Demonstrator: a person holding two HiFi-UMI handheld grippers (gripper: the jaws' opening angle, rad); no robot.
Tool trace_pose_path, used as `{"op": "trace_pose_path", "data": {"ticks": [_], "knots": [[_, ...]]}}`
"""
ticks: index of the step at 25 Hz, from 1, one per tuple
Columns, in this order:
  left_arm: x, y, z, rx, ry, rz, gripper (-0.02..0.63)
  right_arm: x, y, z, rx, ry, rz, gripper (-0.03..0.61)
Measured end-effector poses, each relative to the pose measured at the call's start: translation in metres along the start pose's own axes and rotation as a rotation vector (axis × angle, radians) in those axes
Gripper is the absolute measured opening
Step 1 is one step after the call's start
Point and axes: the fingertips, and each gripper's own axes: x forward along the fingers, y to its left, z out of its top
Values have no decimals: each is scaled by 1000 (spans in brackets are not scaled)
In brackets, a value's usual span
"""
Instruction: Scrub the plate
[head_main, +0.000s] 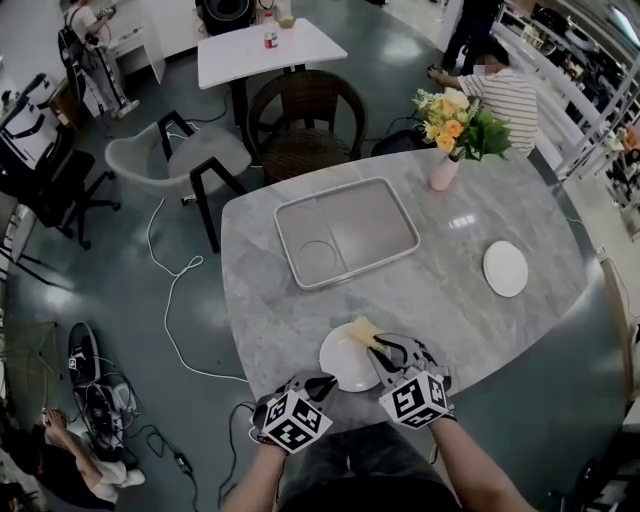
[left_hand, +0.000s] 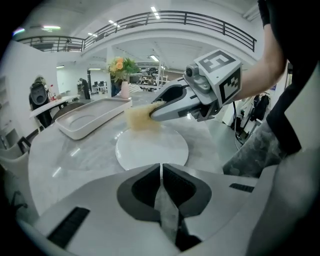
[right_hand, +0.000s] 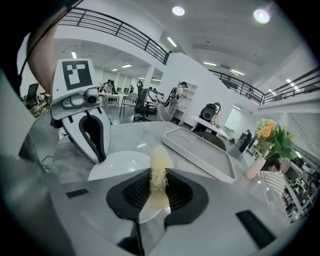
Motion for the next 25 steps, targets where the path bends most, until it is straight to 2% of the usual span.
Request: {"op": "trace_pose_path", "data": {"ticks": [4, 9, 13, 19, 25], "knots": [[-6, 9, -6, -7, 7, 35, 25, -12, 6, -11, 6, 19, -3, 75], [-10, 22, -19, -53, 33, 77, 25, -27, 21, -19, -4, 31, 13, 75], [-5, 23, -21, -40, 48, 81, 25, -36, 40, -24, 9, 34, 41, 75], [-3, 22, -18, -20, 54, 91, 25, -39, 75, -22, 24, 17, 127, 75], [-4, 21, -18, 25, 76, 97, 25, -22, 103, 7, -4, -45, 250, 75]]}}
